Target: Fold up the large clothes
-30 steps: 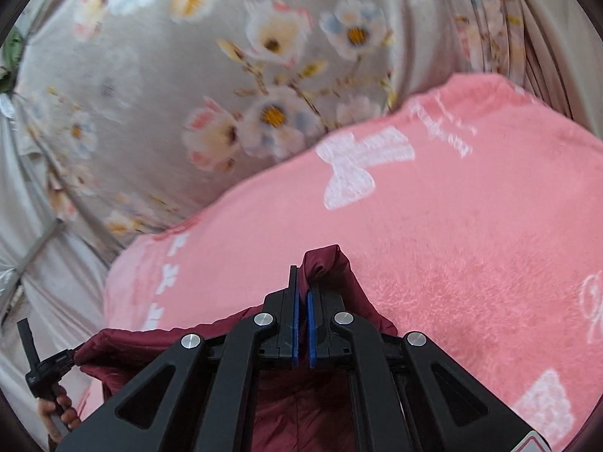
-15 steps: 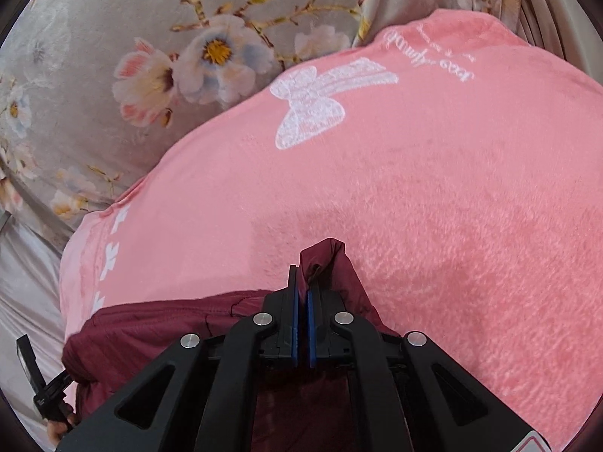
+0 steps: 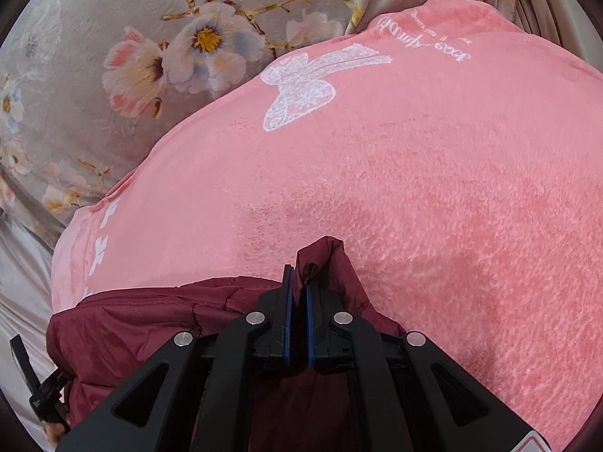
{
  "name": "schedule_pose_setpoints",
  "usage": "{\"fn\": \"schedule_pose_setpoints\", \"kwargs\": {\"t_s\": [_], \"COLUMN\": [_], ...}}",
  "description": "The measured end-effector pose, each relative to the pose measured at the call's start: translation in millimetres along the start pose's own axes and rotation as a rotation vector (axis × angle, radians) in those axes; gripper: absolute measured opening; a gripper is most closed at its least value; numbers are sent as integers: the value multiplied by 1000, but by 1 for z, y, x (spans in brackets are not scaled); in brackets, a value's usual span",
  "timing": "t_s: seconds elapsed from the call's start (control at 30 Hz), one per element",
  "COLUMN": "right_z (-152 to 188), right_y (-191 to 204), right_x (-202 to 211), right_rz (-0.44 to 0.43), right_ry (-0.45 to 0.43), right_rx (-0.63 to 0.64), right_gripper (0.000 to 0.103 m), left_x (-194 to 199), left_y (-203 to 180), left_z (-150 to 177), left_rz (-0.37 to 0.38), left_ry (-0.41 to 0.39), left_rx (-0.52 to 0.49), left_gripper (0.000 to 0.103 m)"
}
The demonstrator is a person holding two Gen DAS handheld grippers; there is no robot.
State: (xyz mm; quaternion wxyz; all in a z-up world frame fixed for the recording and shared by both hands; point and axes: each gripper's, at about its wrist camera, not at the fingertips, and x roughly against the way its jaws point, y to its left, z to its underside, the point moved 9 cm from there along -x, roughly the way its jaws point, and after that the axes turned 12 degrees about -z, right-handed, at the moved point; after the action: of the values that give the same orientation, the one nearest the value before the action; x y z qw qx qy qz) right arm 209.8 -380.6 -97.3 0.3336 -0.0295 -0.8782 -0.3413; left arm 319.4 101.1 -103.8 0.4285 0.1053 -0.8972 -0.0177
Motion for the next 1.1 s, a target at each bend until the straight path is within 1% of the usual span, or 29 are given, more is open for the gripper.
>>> {"fn": "schedule_pose_setpoints", "kwargs": {"t_s": [0.13,0.23,0.27,0.3,0.33,0.37,0.4,0.43,0.47,0.5,0.53,0.6,0.63,0.7,0.77,0.8,0.83,0.87,0.9,0.93,1.03,1.1], "right_z": [-1,-4,-5,-8,-12,-17,-23,-31,-36,-40,-45,-48,-47,-42,-28,-16,-6,3,15,24,39,45], "right_y": [-2,-3,-3,-4,-6,-7,-8,-6,-4,-1,5,20,37,65,108,134,154,166,183,194,207,205], "right_x": [0,5,7,12,22,35,53,81,95,112,130,145,149,146,126,111,96,87,67,52,11,-11], "right_rz": [-39,-114,-139,-168,-187,-185,-179,-181,-172,-149,-109,-55,-41,-51,-66,-89,-106,-112,-110,-105,-79,-47], "right_ry": [-10,-32,-41,-55,-81,-114,-160,-227,-253,-276,-290,-285,-271,-239,-170,-125,-90,-64,-21,6,76,109], "right_rx": [-27,-69,-86,-108,-133,-144,-141,-123,-110,-85,-41,31,80,146,241,297,337,367,413,437,452,465], "right_gripper": [4,9,13,19,23,30,36,39,42,42,42,42,42,41,37,33,28,20,16,14,13,13], "left_x": [-1,1,2,4,10,17,23,34,47,64,80,104,121,142,160,164,166,165,162,153,124,106], "left_y": [0,3,6,10,20,30,37,50,68,83,93,98,91,71,27,9,-17,-37,-55,-79,-114,-124], "left_z": [1,-1,-2,-4,-7,-11,-14,-19,-25,-34,-42,-55,-64,-71,-72,-70,-65,-58,-52,-45,-28,-20], "left_rz": [2,23,56,87,134,170,190,197,143,96,66,28,8,22,78,102,129,141,148,143,136,119], "left_ry": [6,7,9,14,22,30,33,26,-11,-67,-117,-163,-188,-220,-228,-221,-210,-199,-188,-166,-101,-71], "left_rx": [8,24,49,72,114,147,165,188,200,209,203,159,118,69,-9,-40,-77,-107,-137,-174,-214,-222], "left_gripper": [12,12,14,15,18,21,23,34,55,62,65,65,65,65,65,65,65,65,65,65,65,65]}}
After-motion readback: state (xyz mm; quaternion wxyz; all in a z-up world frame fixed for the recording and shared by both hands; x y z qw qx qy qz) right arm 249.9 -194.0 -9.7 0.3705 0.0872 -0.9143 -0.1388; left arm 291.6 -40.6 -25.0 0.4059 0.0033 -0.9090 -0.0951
